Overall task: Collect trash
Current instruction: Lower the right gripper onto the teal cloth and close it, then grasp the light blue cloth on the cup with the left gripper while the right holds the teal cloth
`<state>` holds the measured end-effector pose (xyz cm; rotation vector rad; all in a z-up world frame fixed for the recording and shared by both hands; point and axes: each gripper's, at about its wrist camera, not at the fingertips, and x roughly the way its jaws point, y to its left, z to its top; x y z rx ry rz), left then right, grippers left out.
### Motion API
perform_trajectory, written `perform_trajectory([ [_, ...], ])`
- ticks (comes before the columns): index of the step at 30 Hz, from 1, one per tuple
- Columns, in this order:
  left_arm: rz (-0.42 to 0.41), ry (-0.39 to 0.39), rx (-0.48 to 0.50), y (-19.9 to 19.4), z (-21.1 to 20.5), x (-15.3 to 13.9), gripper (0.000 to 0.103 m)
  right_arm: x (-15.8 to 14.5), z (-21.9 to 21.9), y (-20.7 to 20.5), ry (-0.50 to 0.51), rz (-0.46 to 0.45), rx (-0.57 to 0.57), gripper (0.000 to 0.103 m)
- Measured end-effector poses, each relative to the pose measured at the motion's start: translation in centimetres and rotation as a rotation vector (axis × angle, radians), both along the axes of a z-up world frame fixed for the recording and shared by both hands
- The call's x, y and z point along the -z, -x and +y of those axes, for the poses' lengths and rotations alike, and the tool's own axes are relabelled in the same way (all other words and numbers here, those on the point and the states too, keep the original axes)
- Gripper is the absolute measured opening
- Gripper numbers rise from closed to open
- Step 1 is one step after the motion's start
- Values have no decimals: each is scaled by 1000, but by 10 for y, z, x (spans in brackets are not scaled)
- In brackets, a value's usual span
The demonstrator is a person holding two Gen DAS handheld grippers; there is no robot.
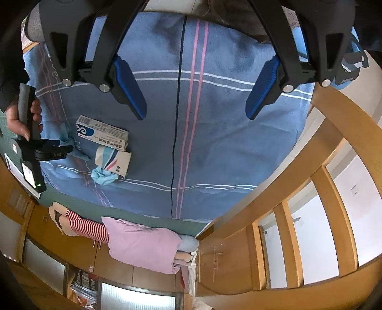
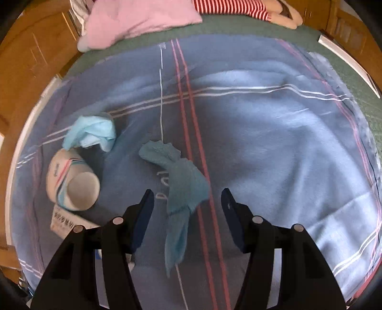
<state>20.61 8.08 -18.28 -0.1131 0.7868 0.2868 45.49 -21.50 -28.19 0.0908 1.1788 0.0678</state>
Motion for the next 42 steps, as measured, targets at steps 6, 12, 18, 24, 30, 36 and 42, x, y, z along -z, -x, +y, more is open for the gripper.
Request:
perform_trajectory([
  [6,4,-16,-19,-4,4,1,85,14,4,-9,30,51,28,33],
  [12,6,-31,20,-15,-6,-1,85,-7,-8,17,-24,5,20,31],
  [18,-13,-8,142,-64,-35,-8,85,-25,-34,69,-119,-29,27,31],
  [24,-34,-57,276,-144,-88,-6,86,-33,-70,123,-195,-46,76,31],
  [30,-8,-186,438,-221,-154,24,92,-41,-109,154,-216,-74,146,31],
  [36,116,-195,455,-287,-180,65,92,-54,-134,166,-241,-119,174,31],
  [42,224,-262,451,-322,-194,104,87,-57,-143,168,-238,-129,184,31],
])
